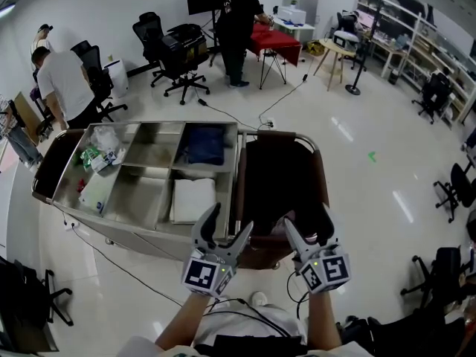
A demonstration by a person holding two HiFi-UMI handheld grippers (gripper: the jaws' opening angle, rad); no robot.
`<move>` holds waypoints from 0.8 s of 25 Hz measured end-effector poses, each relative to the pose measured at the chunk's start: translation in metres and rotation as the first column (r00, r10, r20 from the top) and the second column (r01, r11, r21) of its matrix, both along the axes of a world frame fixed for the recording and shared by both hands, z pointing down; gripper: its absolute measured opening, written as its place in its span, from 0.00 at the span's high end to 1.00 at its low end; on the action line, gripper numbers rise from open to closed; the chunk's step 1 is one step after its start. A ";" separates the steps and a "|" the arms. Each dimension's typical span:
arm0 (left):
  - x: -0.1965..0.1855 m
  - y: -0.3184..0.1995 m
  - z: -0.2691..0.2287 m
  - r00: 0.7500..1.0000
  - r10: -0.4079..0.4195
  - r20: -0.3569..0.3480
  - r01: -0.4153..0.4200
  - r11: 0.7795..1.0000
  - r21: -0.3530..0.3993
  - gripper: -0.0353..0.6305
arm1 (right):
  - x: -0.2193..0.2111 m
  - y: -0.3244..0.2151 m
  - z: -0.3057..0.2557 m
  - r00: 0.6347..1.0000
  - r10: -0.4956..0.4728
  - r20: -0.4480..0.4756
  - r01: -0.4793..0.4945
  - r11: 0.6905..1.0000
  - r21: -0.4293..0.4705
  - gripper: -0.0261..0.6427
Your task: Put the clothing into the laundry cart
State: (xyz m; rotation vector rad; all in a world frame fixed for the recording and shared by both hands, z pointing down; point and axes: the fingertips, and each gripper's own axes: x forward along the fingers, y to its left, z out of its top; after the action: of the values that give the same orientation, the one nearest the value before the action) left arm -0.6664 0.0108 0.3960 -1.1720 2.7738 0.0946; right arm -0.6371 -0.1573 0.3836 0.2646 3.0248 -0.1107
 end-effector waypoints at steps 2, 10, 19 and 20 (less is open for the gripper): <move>0.001 0.000 0.000 1.000 0.002 0.005 -0.002 1.000 0.001 0.45 | 0.001 0.002 0.001 1.000 0.000 0.001 0.000 1.000 0.002 0.32; 0.005 0.000 -0.001 1.000 0.002 0.013 -0.002 1.000 -0.007 0.45 | 0.007 0.002 -0.002 1.000 0.028 0.008 -0.029 1.000 0.012 0.32; 0.008 0.002 -0.003 1.000 -0.002 0.014 0.002 1.000 -0.006 0.45 | 0.015 -0.004 0.002 0.996 0.090 -0.029 -0.085 0.988 0.128 0.33; 0.008 0.002 -0.003 1.000 -0.001 0.013 0.001 1.000 -0.006 0.45 | 0.015 -0.004 0.002 0.995 0.092 -0.027 -0.088 0.989 0.123 0.33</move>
State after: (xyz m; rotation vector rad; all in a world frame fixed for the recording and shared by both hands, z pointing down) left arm -0.6580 0.0129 0.3935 -1.1683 2.7650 0.0789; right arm -0.6218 -0.1608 0.3857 0.1369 3.0744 0.0773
